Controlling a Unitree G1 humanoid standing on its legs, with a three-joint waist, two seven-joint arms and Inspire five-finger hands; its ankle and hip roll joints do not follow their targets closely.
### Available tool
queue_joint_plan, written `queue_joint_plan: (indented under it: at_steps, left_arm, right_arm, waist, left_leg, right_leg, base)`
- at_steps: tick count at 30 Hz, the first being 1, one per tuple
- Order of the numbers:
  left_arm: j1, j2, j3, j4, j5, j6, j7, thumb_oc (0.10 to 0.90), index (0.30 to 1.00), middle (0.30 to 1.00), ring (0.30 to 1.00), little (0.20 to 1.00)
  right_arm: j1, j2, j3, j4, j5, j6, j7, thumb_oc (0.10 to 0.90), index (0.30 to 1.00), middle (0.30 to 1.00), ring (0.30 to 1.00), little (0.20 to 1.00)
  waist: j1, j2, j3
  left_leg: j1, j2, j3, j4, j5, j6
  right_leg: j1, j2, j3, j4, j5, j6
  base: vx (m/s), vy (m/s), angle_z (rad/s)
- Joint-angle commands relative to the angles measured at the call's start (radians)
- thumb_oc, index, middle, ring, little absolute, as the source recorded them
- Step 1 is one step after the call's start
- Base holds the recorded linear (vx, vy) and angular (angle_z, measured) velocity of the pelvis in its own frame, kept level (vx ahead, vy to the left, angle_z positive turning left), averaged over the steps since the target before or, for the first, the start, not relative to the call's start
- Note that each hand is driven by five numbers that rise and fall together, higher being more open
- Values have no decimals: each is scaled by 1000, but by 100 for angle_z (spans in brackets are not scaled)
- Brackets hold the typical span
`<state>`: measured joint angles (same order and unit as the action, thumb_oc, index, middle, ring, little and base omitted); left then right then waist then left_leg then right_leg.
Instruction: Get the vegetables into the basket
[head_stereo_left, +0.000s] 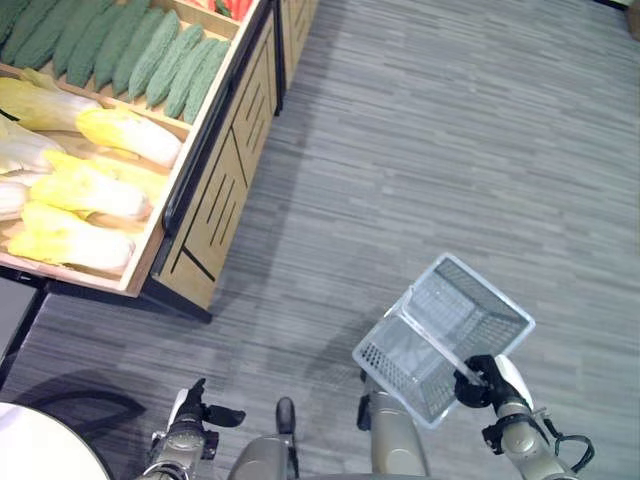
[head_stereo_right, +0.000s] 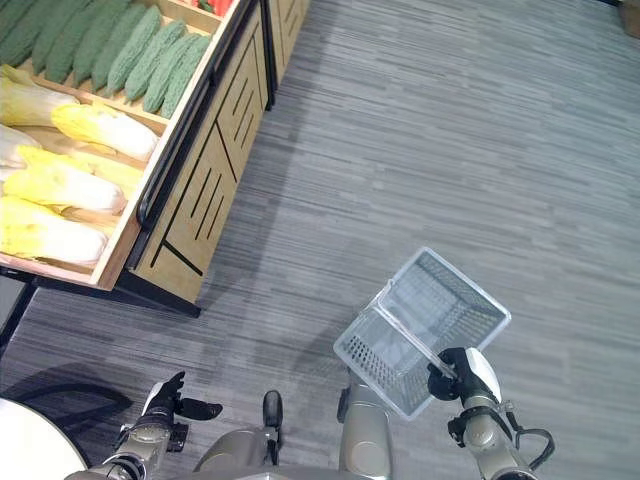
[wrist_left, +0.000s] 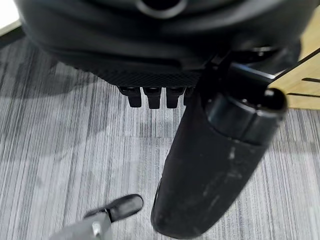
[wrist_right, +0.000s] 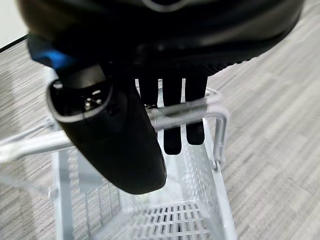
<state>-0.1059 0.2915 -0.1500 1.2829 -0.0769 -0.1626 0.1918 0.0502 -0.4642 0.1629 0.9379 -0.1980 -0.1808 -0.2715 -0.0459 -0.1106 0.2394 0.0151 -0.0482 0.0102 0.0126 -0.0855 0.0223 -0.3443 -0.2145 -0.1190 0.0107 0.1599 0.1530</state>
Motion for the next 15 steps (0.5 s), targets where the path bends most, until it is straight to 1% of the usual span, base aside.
queue_joint_plan:
  at_steps: [1, 3, 5, 6, 7, 8, 9, 10, 11, 12, 13, 14, 15]
  left_arm:
    - [9, 19, 18, -11, 35, -18, 5, 900, 1000, 1000, 1000, 1000]
    - [12, 20, 13, -6, 42, -14, 4, 900, 1000, 1000, 1000, 1000]
    - [16, 19, 11, -2, 43, -13, 4, 900, 1000, 1000, 1000, 1000]
    - [16, 19, 11, -2, 43, -13, 4, 900, 1000, 1000, 1000, 1000]
    - [11, 19, 7, -7, 42, -13, 5, 900, 1000, 1000, 1000, 1000]
    - [-7, 17, 1, -15, 20, -10, 9, 900, 1000, 1000, 1000, 1000]
    - [-7, 17, 0, -15, 20, -10, 9, 900, 1000, 1000, 1000, 1000]
    - [-17, 14, -13, -21, 16, -10, 11, 900, 1000, 1000, 1000, 1000]
    - [-26, 10, -23, -25, 18, -9, 13, 900, 1000, 1000, 1000, 1000]
    - [-31, 8, -29, -25, 20, -8, 15, 900, 1000, 1000, 1000, 1000]
    - [-33, 1, -40, -23, 27, -10, 18, 900, 1000, 1000, 1000, 1000]
    - [-35, -5, -48, -23, 33, -9, 20, 900, 1000, 1000, 1000, 1000]
    - [-39, -5, -53, -23, 40, -9, 24, 900, 1000, 1000, 1000, 1000]
  right_arm:
    - [-29, -126, -78, 10, 14, -8, -53, 400, 300, 300, 300, 300]
    - [-26, -132, -77, 57, 22, -11, -51, 400, 300, 300, 300, 300]
    - [-22, -140, -73, 58, 25, -14, -49, 400, 300, 300, 300, 300]
    - [-21, -140, -73, 58, 25, -14, -49, 400, 300, 300, 300, 300]
    - [-16, -145, -68, 69, 26, -18, -50, 400, 300, 300, 300, 300]
    - [-11, -166, -77, 98, 41, -18, -56, 400, 300, 300, 300, 300]
    - [-11, -166, -78, 98, 41, -18, -56, 400, 300, 300, 300, 300]
    - [3, -168, -90, 94, 50, -16, -60, 400, 300, 300, 300, 300]
    - [15, -167, -105, 90, 66, -17, -64, 400, 300, 300, 300, 300]
    - [25, -166, -112, 83, 70, -14, -64, 400, 300, 300, 300, 300]
    - [27, -163, -117, 108, 79, -13, -74, 400, 300, 300, 300, 300]
    - [30, -159, -120, 112, 82, -13, -77, 400, 300, 300, 300, 300]
    - [34, -147, -118, 119, 88, -17, -85, 400, 300, 300, 300, 300]
  waist:
    - [-14, 35, -9]
    - [-17, 43, -22]
    - [-15, 46, -23]
    - [-16, 47, -23]
    - [-8, 41, -13]
    - [8, 15, 14]
    - [7, 16, 14]
    - [6, 19, 22]
    - [7, 19, 25]
    - [5, 21, 22]
    - [8, 31, 19]
    - [12, 43, 12]
    - [18, 65, 6]
  left_leg:
    - [-35, 132, 59, 88, 35, -114]
    - [-35, 159, 44, 105, 58, -135]
    - [-57, 182, 24, 189, 115, -157]
    - [-60, 184, 23, 193, 113, -157]
    - [-106, 187, -9, 294, 161, -162]
    - [-220, 164, -50, 466, 210, -141]
    - [-223, 165, -52, 470, 208, -141]
    - [-265, 181, -11, 428, 192, -132]
    - [-310, 186, 24, 389, 177, -126]
    - [-328, 190, 50, 350, 175, -124]
    - [-357, 196, 99, 277, 176, -124]
    - [-382, 195, 144, 184, 214, -128]
    - [-408, 204, 178, 95, 274, -137]
  right_leg:
    - [39, 36, -12, 30, 43, 37]
    - [49, 56, -27, 49, 15, 17]
    - [64, 83, -28, 60, -15, -11]
    - [64, 83, -30, 60, -15, -11]
    - [84, 96, -25, 60, -29, -34]
    - [126, 104, -28, 58, -65, -73]
    - [126, 104, -30, 58, -66, -73]
    - [146, 101, -39, 53, -79, -72]
    - [164, 98, -47, 47, -92, -70]
    - [172, 94, -57, 44, -103, -67]
    - [186, 93, -73, 39, -117, -63]
    - [199, 97, -82, 38, -129, -59]
    - [211, 116, -88, 37, -142, -56]
  base:
    - [212, -246, 64]
    - [219, -254, 15]
    - [169, -201, 6]
    - [110, -177, 13]
    - [180, -352, 10]
    - [179, -349, 20]
    - [177, -303, 20]
    - [117, -91, 15]
    - [170, -105, 22]
    - [194, -37, 43]
    - [236, 29, 84]
    - [312, 79, 61]
    - [321, 85, 36]
